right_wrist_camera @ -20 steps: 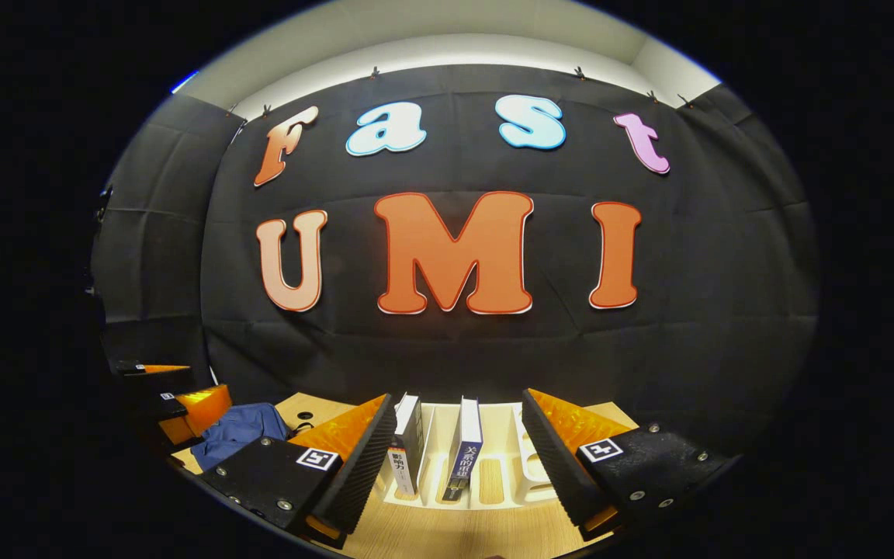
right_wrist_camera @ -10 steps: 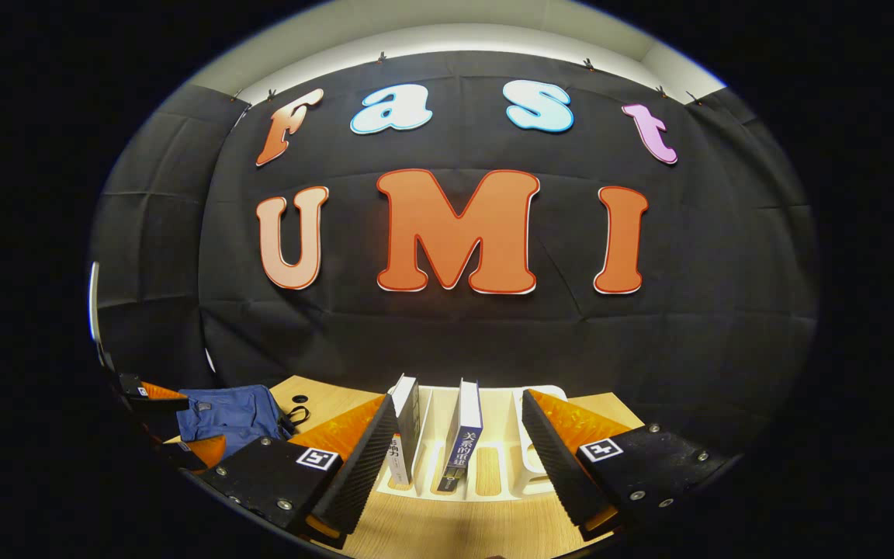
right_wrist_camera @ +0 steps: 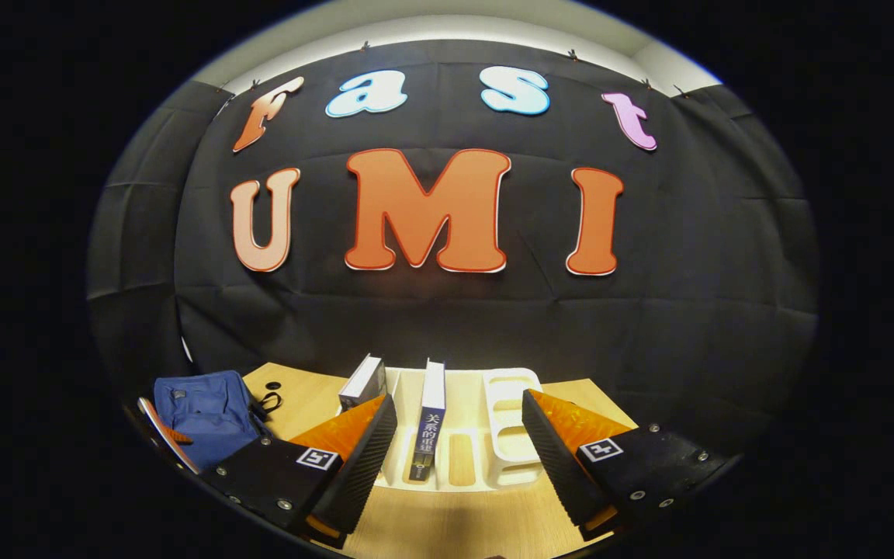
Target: Open the schoolbag, grab two books from the bookshelf and put them into the schoolbag.
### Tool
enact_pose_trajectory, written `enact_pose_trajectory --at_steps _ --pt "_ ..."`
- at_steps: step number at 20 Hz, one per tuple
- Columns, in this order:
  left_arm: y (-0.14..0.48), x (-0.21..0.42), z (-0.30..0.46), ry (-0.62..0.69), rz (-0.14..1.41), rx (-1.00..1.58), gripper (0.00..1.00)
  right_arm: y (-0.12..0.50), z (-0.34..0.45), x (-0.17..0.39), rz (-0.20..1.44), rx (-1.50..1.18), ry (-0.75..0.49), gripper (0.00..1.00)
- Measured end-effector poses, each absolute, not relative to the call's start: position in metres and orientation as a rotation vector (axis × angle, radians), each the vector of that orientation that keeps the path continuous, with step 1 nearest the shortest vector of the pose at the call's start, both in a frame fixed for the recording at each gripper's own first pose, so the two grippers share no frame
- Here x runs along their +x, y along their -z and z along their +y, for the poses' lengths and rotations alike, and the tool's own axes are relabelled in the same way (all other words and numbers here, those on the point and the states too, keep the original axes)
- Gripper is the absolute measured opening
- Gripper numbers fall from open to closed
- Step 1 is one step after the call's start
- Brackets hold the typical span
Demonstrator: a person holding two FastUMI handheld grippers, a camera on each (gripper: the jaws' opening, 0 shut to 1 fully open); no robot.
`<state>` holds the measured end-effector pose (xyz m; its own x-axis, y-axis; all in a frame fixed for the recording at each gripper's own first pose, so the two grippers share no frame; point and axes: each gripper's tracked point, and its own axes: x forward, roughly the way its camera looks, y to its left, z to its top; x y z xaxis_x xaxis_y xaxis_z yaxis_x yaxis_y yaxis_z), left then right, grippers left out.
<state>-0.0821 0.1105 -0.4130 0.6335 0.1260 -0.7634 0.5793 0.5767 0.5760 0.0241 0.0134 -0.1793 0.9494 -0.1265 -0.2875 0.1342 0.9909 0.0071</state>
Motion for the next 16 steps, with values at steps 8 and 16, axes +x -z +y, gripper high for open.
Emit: enact_pose_trajectory --at_steps 8,16 --pt "0.447 -0.074 0.137 0.221 0.903 1.152 0.85 0.191 -0.011 0.021 0.315 0.040 0.187 0.97" --pt "0.441 -0.064 0.145 0.180 0.897 1.141 0.14 0.195 -0.007 0.021 0.325 0.027 0.179 0.97"
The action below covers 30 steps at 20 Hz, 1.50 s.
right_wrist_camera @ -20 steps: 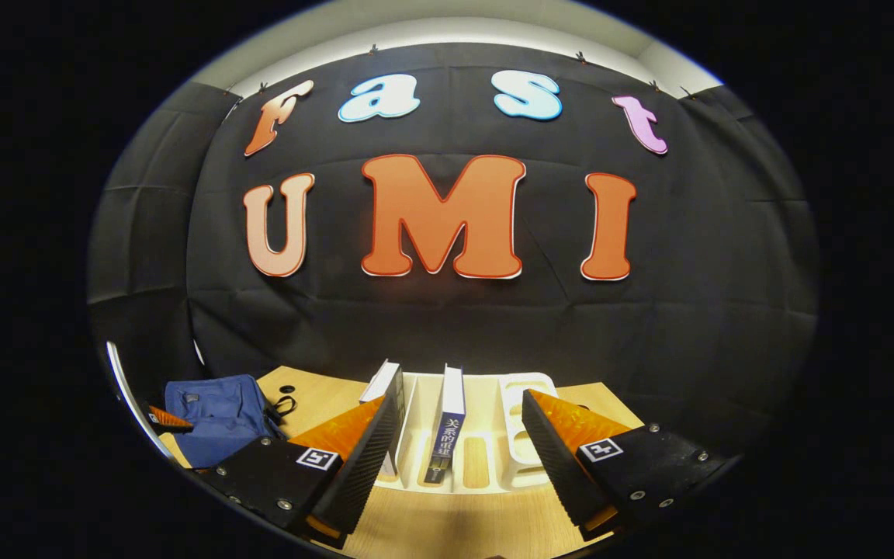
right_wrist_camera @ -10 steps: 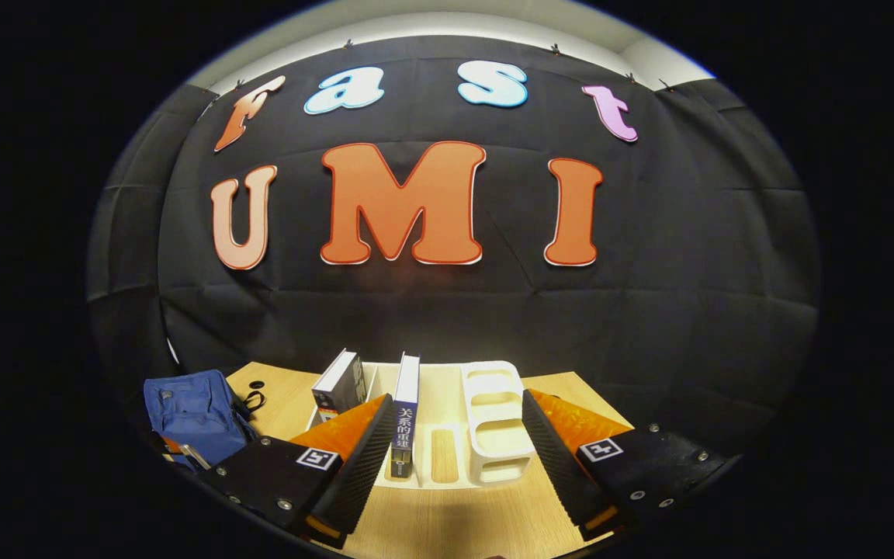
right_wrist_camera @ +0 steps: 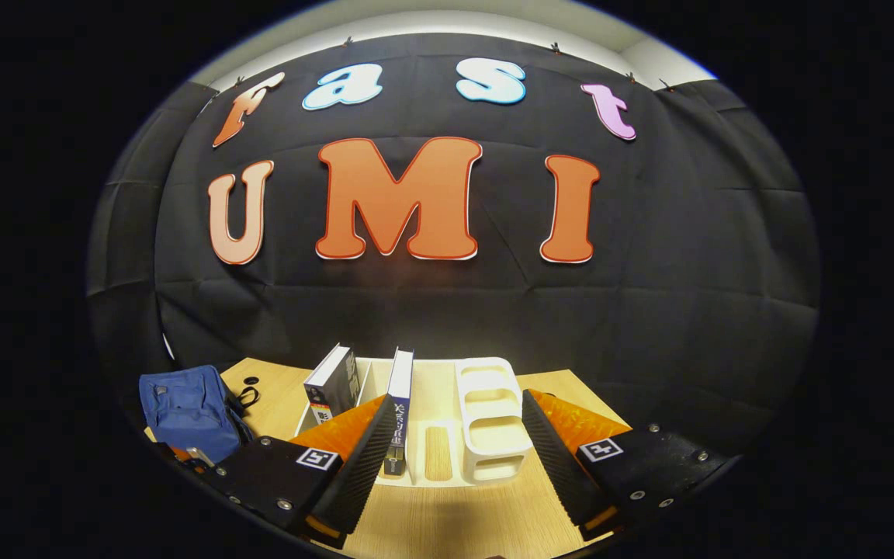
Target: Open the schoolbag, grab two books from the bookshelf and put them into the schoolbag.
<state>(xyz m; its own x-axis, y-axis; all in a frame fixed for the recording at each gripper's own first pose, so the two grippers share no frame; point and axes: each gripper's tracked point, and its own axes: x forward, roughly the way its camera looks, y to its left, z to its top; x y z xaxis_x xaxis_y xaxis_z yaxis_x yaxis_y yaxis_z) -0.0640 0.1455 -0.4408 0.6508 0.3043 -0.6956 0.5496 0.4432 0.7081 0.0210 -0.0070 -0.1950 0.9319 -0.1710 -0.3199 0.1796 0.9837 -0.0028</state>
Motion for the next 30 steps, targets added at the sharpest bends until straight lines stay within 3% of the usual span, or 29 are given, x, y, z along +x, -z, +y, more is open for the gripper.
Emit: enact_pose_trajectory --at_steps 5,16,25,30 --pt "0.409 -0.043 0.148 0.165 0.954 0.901 0.04 0.195 0.014 0.033 0.338 0.035 0.128 0.97" --pt "0.330 0.007 0.186 0.165 1.000 0.498 0.02 0.197 0.116 0.103 0.483 0.030 -0.090 0.97" --pt "0.297 0.039 0.221 0.179 1.040 0.204 0.01 0.233 0.168 0.170 0.705 -0.061 -0.114 0.97" --pt "0.285 0.063 0.243 0.206 1.059 0.153 0.01 0.276 0.164 0.200 0.859 -0.100 -0.035 0.97"
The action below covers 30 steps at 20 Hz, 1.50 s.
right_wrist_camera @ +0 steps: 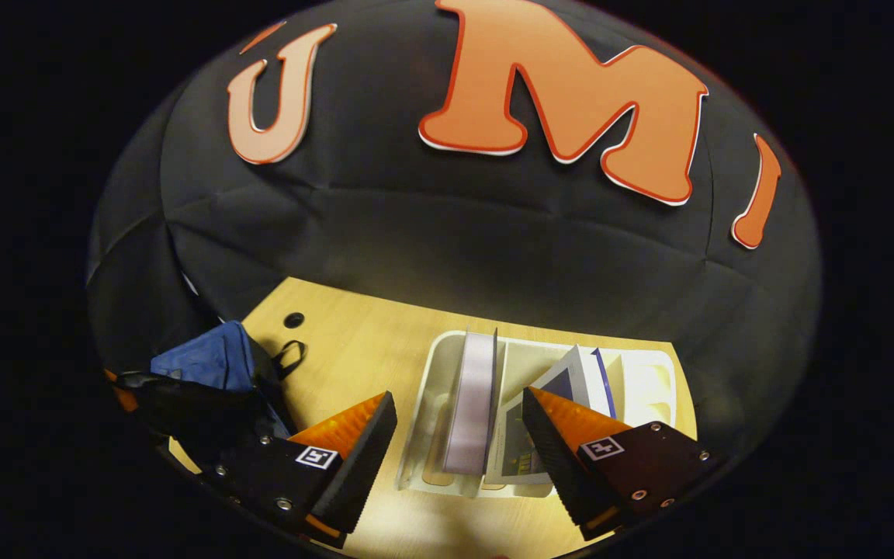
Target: Open the schoolbag, grab two books from the bookshelf and put them into the schoolbag.
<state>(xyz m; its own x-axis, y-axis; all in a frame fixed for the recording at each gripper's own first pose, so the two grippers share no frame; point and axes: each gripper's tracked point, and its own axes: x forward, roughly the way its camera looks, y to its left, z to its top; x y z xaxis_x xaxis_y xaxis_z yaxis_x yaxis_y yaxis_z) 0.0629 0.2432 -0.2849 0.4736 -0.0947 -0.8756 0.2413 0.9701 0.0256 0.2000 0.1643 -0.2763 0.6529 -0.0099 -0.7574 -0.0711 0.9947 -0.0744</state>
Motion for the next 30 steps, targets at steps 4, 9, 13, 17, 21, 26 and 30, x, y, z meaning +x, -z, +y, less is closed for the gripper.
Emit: enact_pose_trajectory --at_steps 4,9,13,17,21,26,30 --pt "0.278 0.079 0.251 0.216 1.058 0.091 0.01 0.308 0.165 0.202 0.981 -0.143 -0.019 0.97" --pt "0.280 0.084 0.248 0.252 1.066 0.083 0.01 0.335 0.165 0.210 1.105 -0.115 0.029 0.89" --pt "0.280 0.088 0.245 0.272 1.068 0.088 0.01 0.351 0.160 0.202 1.195 -0.107 0.059 0.50" --pt "0.281 0.085 0.240 0.287 1.078 0.083 0.01 0.358 0.167 0.201 1.229 -0.056 0.055 0.43" --pt "0.281 0.087 0.238 0.288 1.075 0.077 0.01 0.358 0.167 0.198 1.237 -0.036 0.038 0.41" --pt "0.285 0.083 0.235 0.304 1.078 0.087 0.01 0.338 0.161 0.185 1.244 0.094 0.008 0.38" --pt "0.288 0.081 0.230 0.318 1.074 0.092 0.01 0.301 0.146 0.177 1.176 0.186 -0.002 0.37"
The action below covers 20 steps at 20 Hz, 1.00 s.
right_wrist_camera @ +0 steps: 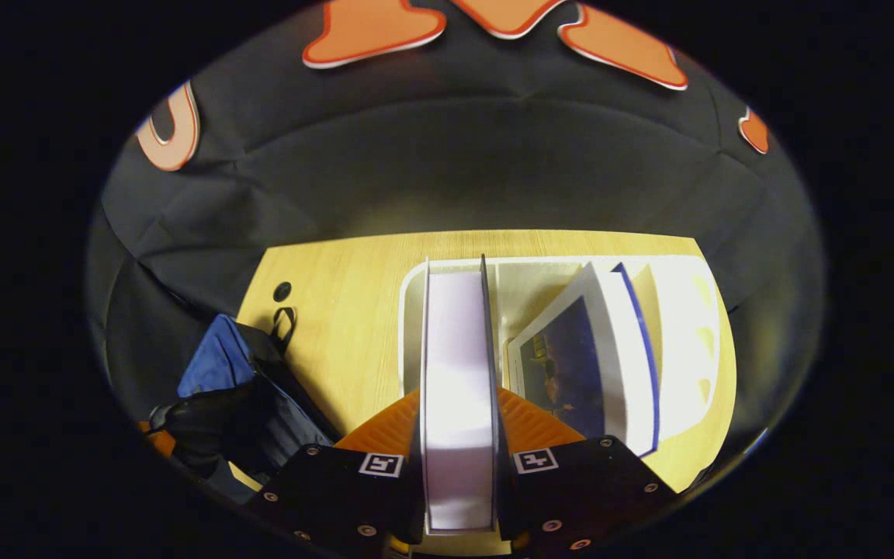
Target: Open the schoolbag, grab two books from the bookshelf and put them into the schoolbag.
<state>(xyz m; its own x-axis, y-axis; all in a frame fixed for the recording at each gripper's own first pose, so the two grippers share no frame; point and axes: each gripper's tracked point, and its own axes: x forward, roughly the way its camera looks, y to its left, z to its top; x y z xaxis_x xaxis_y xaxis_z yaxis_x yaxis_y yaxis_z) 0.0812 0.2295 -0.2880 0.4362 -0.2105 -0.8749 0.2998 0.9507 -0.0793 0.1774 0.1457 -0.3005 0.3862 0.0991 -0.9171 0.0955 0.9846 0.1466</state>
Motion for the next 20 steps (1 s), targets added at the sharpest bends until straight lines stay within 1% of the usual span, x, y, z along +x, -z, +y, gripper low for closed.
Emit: enact_pose_trajectory --at_steps 4,7,9,11,13,15,17,20 --pt "0.288 0.077 0.229 0.328 1.070 0.094 0.01 0.245 0.129 0.158 1.077 0.295 -0.008 0.37" --pt "0.288 0.076 0.229 0.328 1.066 0.085 0.01 0.189 0.120 0.150 0.957 0.428 -0.008 0.36" --pt "0.287 0.077 0.229 0.323 1.067 0.079 0.01 0.152 0.124 0.147 0.866 0.525 -0.037 0.36" --pt "0.287 0.078 0.230 0.316 1.068 0.077 0.01 0.128 0.141 0.134 0.804 0.619 -0.092 0.36" --pt "0.286 0.080 0.230 0.309 1.071 0.074 0.01 0.121 0.165 0.117 0.791 0.712 -0.148 0.36" --pt "0.287 0.083 0.231 0.300 1.077 0.072 0.00 0.132 0.194 0.102 0.798 0.780 -0.185 0.36" --pt "0.286 0.085 0.231 0.287 1.080 0.063 0.01 0.161 0.224 0.083 0.842 0.828 -0.204 0.36" --pt "0.285 0.085 0.235 0.255 1.095 0.042 0.01 0.197 0.269 0.066 0.905 0.903 -0.194 0.36"
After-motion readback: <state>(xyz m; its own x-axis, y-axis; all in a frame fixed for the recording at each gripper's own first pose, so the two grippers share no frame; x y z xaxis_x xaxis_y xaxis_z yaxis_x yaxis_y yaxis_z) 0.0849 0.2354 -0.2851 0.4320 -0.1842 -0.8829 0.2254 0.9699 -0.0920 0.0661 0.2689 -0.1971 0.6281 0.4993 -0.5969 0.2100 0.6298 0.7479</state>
